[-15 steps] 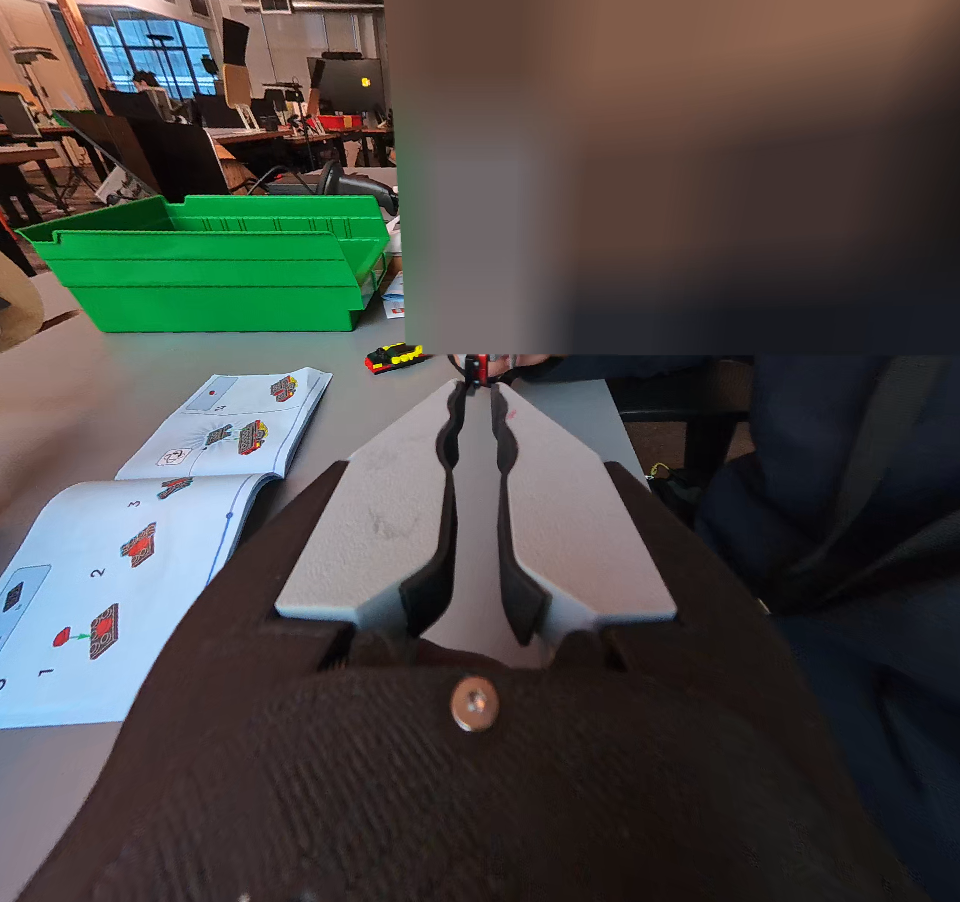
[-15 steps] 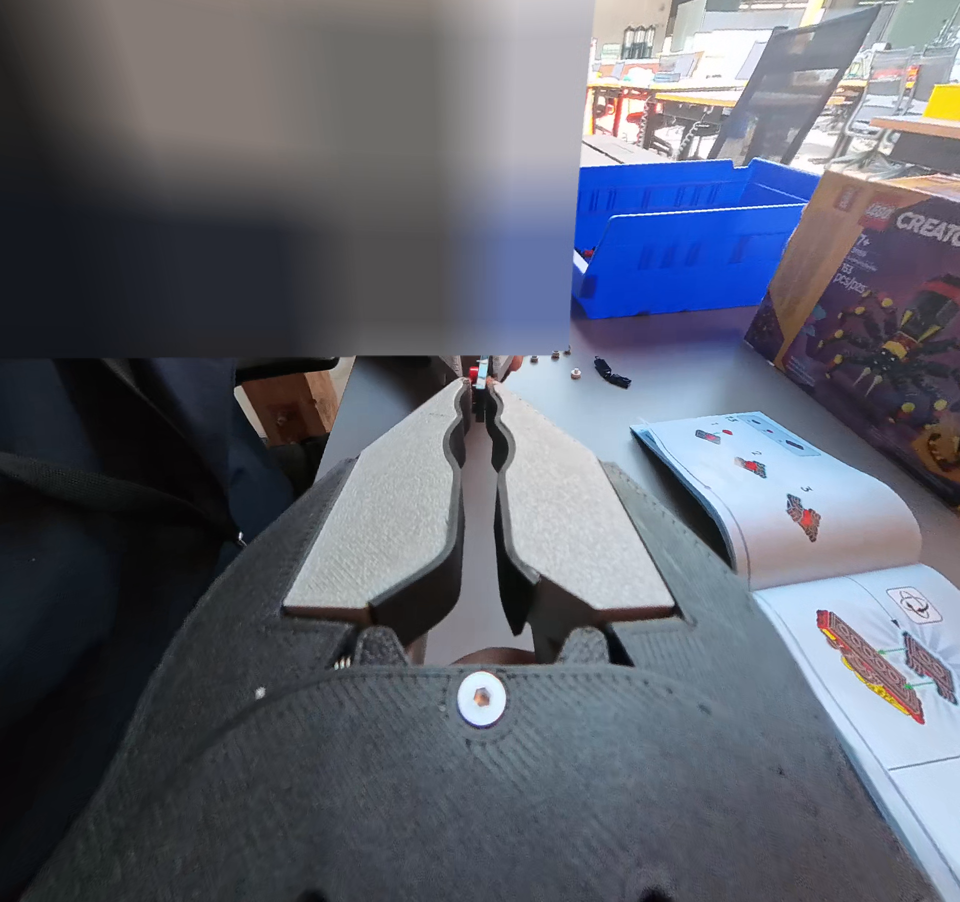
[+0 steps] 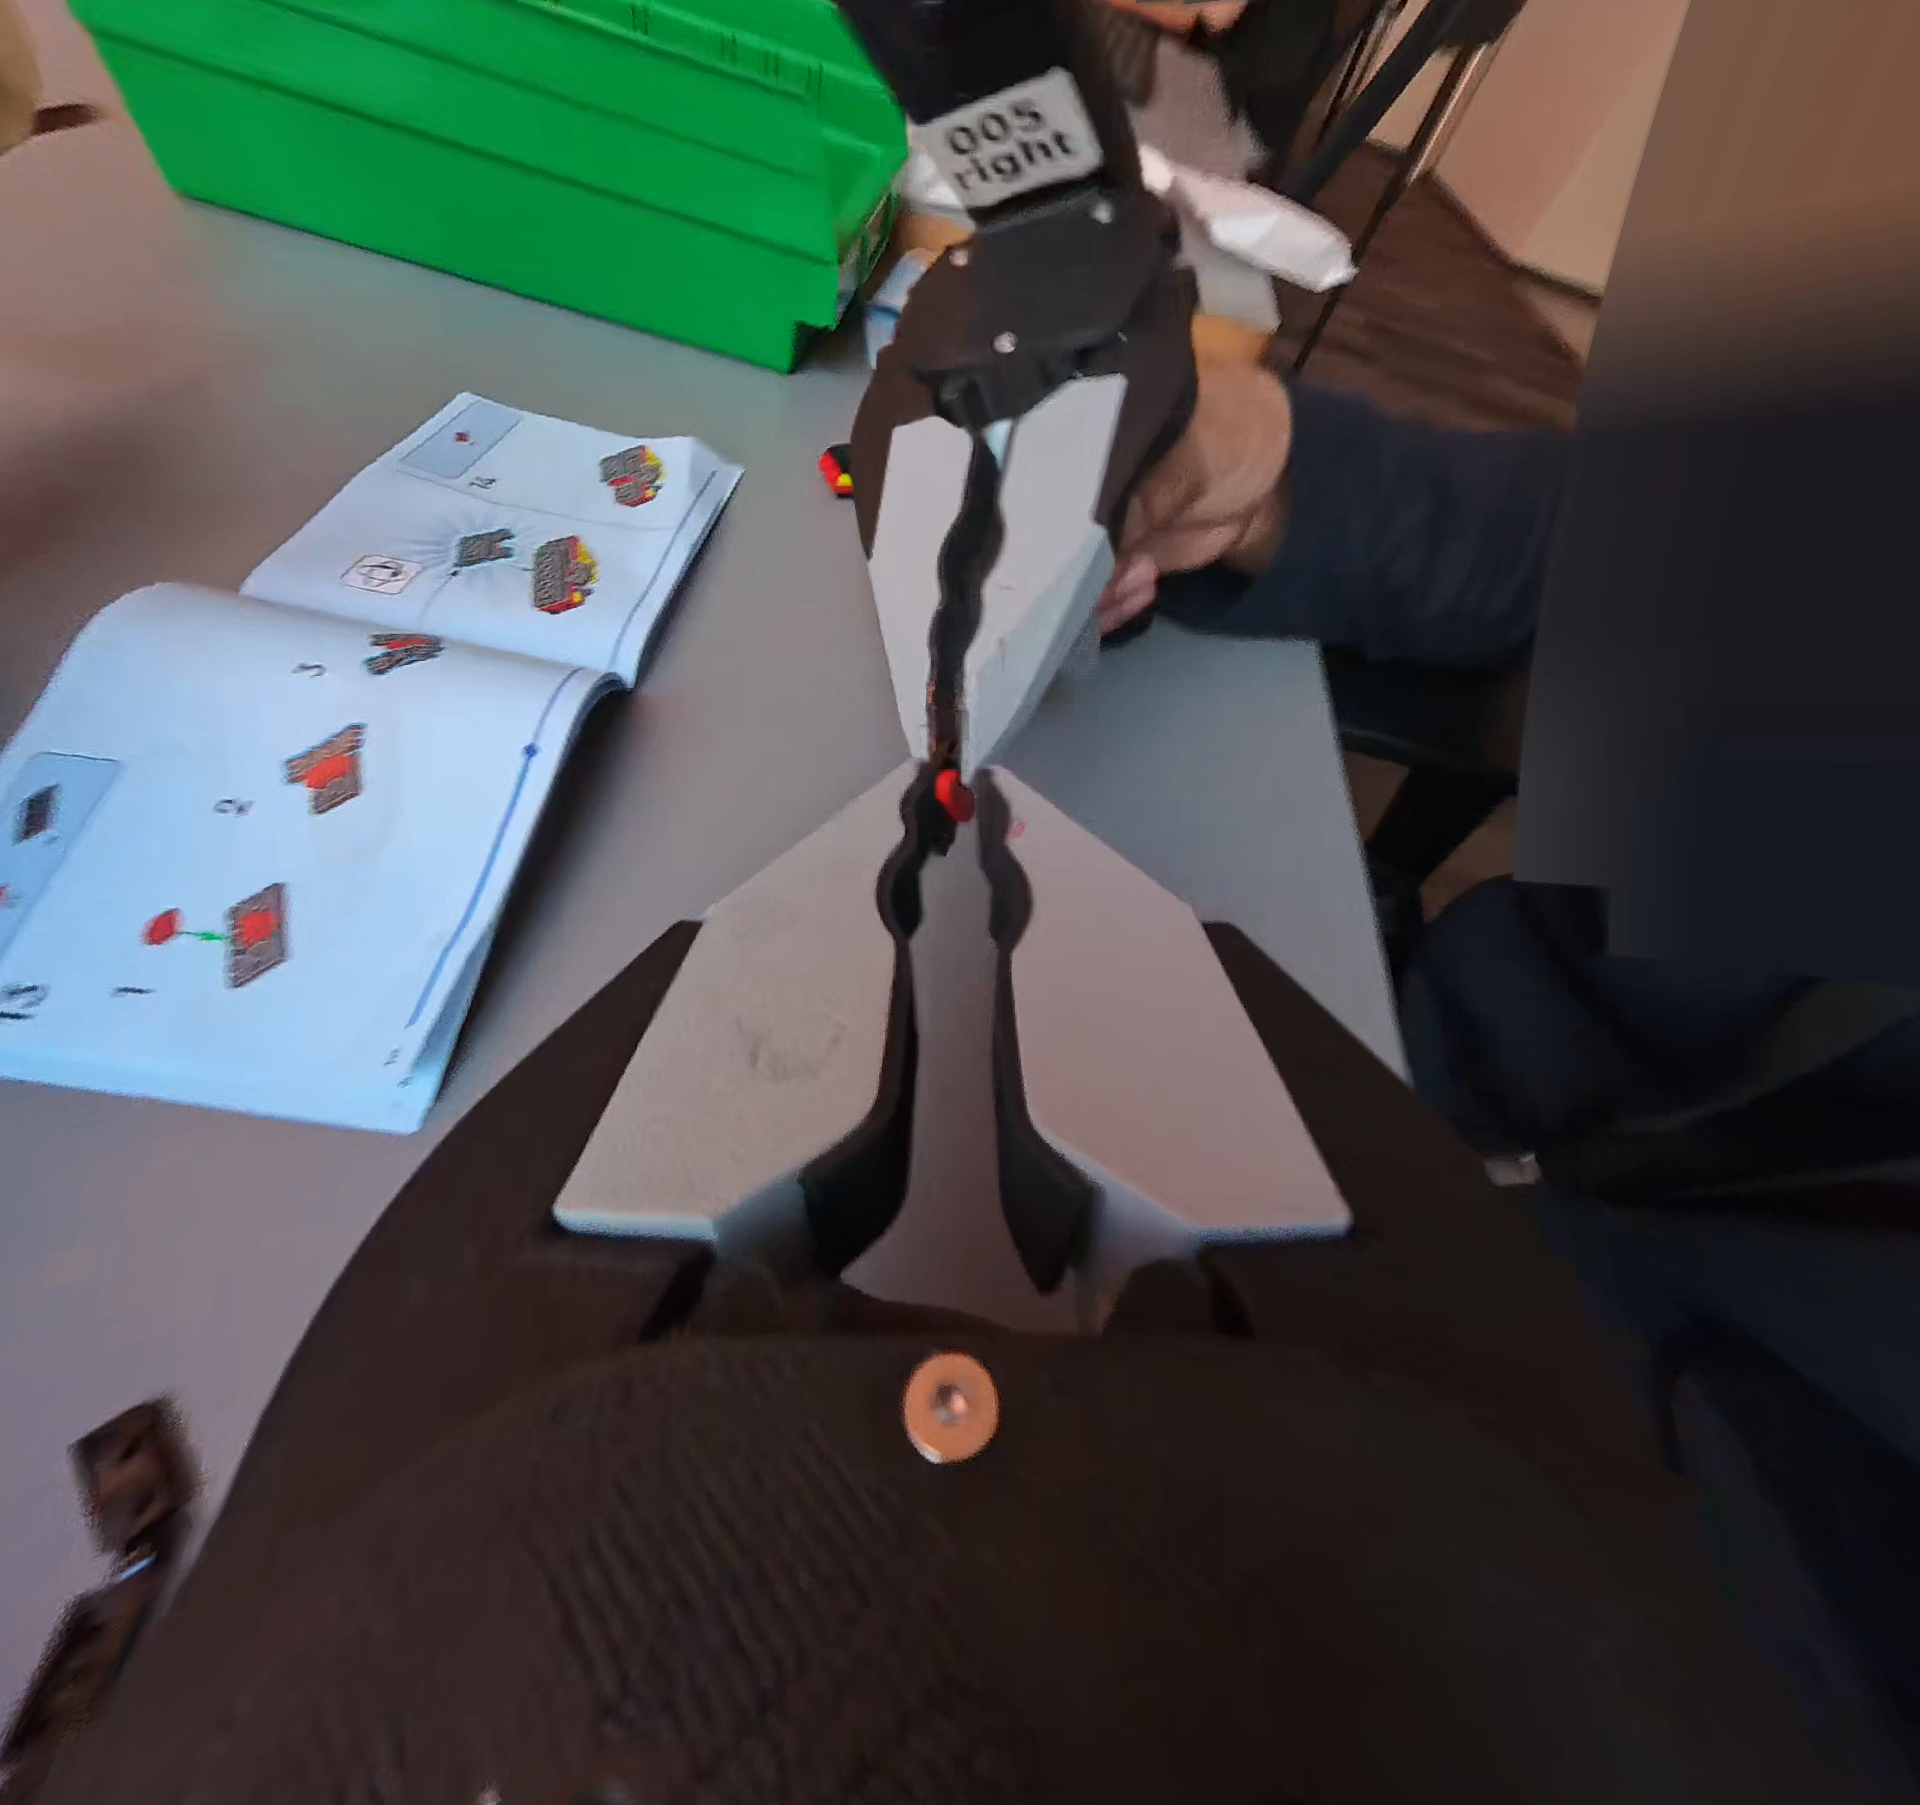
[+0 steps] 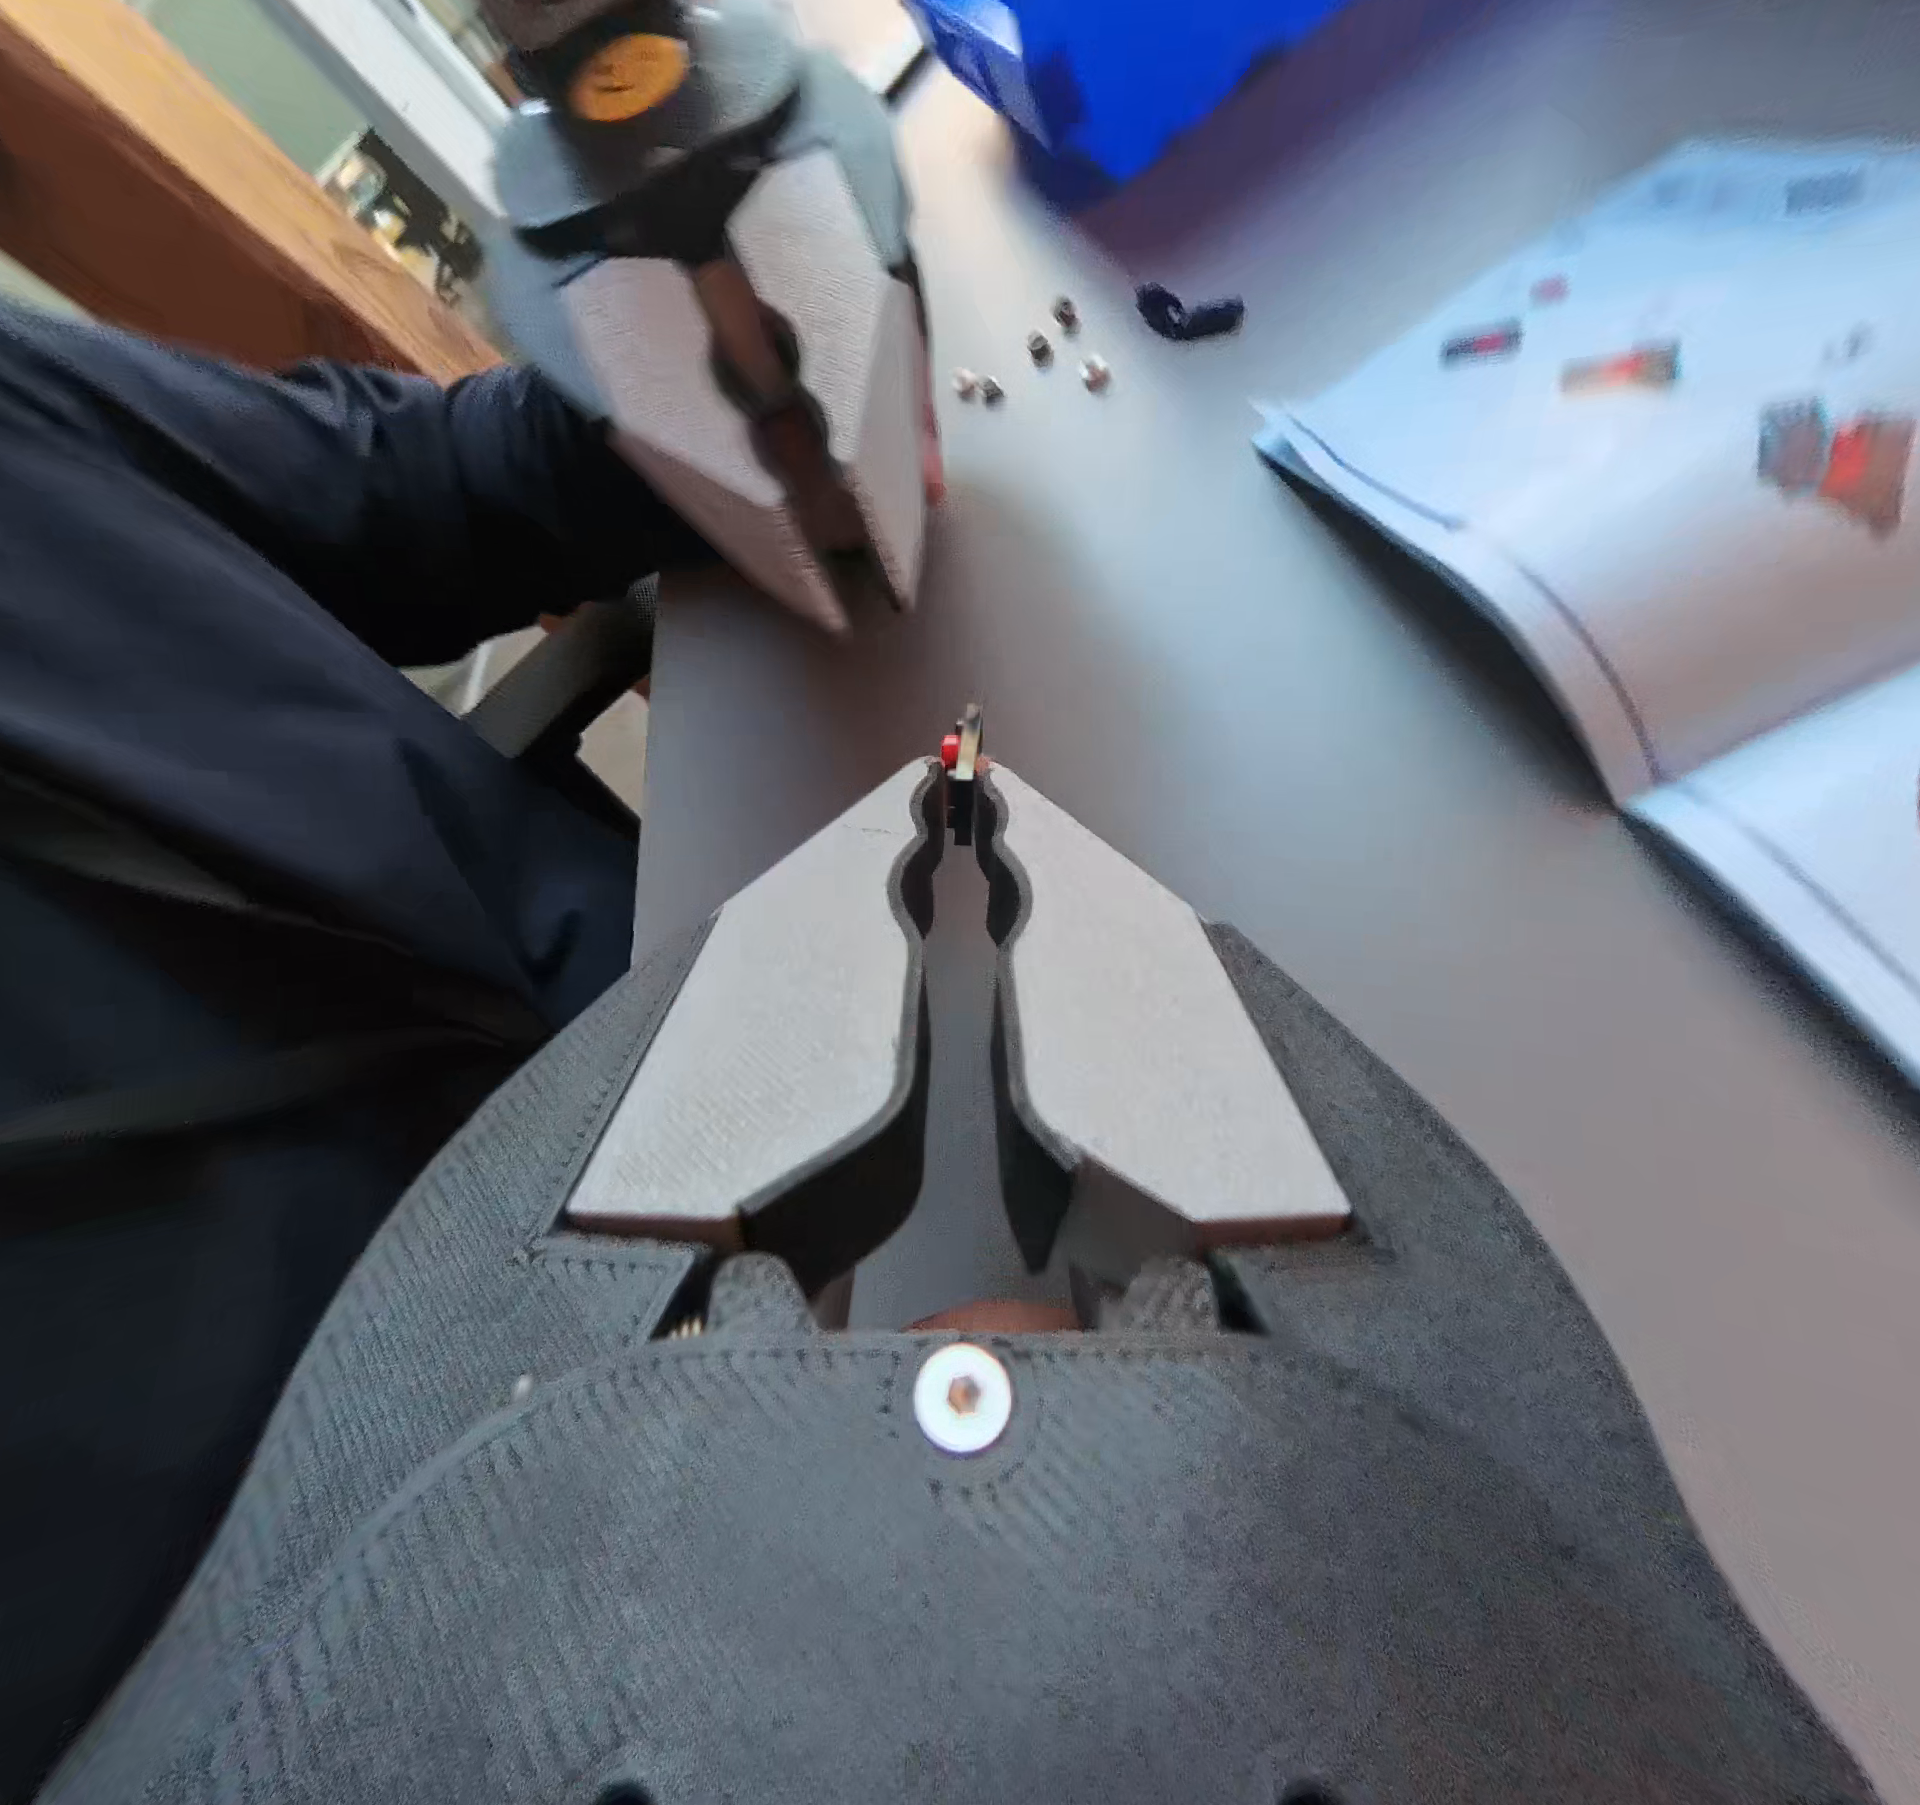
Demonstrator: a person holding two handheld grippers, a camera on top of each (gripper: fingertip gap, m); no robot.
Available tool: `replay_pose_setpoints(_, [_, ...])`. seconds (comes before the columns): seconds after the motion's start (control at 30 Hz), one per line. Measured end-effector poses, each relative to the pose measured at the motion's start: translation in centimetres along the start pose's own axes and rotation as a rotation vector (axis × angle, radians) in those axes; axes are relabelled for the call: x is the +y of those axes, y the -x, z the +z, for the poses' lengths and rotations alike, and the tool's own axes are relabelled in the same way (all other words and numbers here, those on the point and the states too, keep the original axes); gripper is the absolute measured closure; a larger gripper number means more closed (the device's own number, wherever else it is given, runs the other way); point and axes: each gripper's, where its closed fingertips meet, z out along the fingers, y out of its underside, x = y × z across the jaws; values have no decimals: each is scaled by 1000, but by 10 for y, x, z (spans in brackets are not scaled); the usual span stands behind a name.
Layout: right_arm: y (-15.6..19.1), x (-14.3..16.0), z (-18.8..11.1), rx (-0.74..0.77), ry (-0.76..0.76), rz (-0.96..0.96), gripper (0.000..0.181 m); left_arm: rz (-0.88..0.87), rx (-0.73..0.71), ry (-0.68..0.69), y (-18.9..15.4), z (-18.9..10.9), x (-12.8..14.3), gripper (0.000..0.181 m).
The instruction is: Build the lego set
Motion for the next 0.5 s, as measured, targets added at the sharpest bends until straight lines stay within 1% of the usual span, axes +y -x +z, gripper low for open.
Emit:
replay_pose_setpoints(0.07, [-12, 15, 5, 2, 115, 143, 179, 81, -59, 54, 6, 0, 7, 172])
replay_pose_setpoints(0.13, [-17, 28, 9, 22, 234, 179, 179, 117, -84, 86, 8, 1, 11, 164])
replay_pose_setpoints(0.17, [-18, 28, 10, 44, 254, 176, 179, 126, -79, 96, 6, 1, 13, 162])
replay_pose_setpoints(0.23, [-29, 24, 5, 156, 286, 133, 177, 131, -86, 112, 6, 2, 15, 161])
replay_pose_setpoints(0.27, [-37, 21, 0, 234, 295, 92, 172, 131, -90, 117, 7, 1, 16, 160])
replay_pose_setpoints(0.3, [-41, 19, -5, 293, 307, 46, 158, 134, -94, 119, 7, 0, 17, 160])
replay_pose_setpoints(0.33, [-41, 17, -10, 327, 323, 7, 151, 139, -99, 121, 8, 0, 17, 160])
replay_pose_setpoints(0.43, [-36, 18, -18, 362, 339, -72, 149, 149, -113, 129, 10, -3, 19, 160])
replay_pose_setpoints(0.5, [-40, 20, -23, 409, 347, -126, 141, 157, -120, 126, 11, -3, 18, 160])
